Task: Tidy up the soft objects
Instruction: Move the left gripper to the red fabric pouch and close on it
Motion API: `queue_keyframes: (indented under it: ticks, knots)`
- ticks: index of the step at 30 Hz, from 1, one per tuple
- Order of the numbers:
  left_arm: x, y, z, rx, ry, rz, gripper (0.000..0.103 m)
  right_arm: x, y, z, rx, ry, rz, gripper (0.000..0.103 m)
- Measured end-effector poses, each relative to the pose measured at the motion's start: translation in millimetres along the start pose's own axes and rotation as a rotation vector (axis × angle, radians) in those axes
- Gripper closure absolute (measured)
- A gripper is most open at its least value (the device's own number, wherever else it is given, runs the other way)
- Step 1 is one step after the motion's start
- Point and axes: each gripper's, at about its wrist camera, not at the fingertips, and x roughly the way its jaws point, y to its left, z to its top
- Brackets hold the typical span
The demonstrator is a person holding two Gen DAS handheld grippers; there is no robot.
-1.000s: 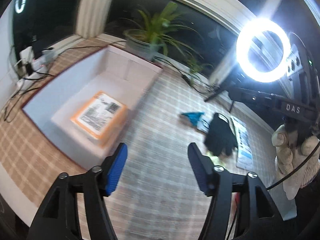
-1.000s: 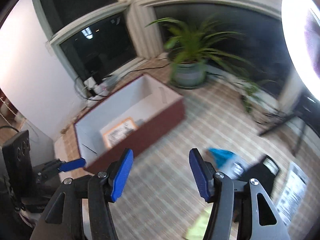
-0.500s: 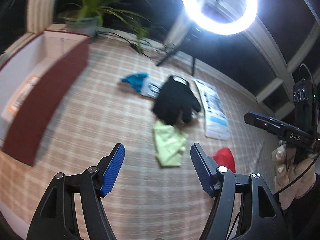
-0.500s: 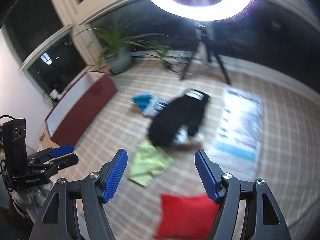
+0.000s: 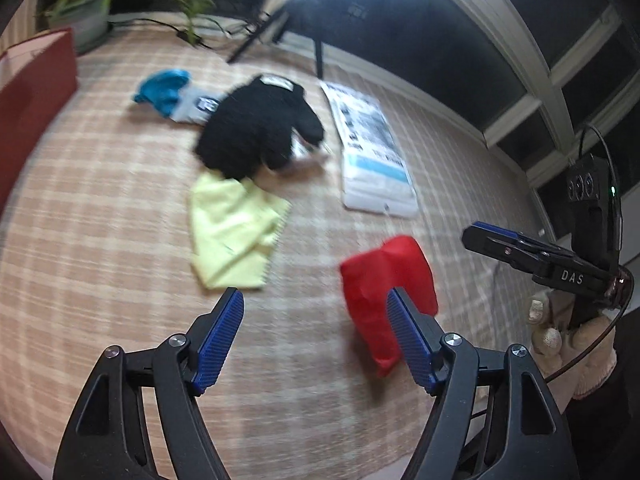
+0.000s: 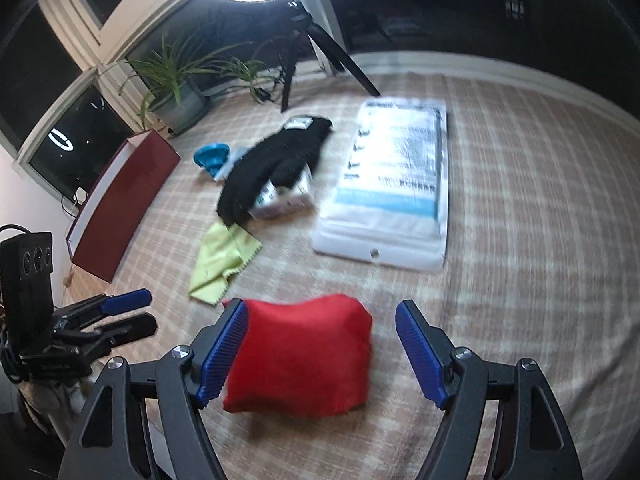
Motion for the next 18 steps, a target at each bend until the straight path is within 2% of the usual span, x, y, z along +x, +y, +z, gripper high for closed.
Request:
queue_keyframes:
  ticks: [9,18]
  knots:
    - [46,-39,-15,0.061,0.090,-0.024,0.029,26,-20,-15,0.065,0.082,0.070,0.031]
    - [70,-41,-19,0.046,0.115,-0.036,0.029,46,-30,-22,0.111,0.144,0.154,0.031]
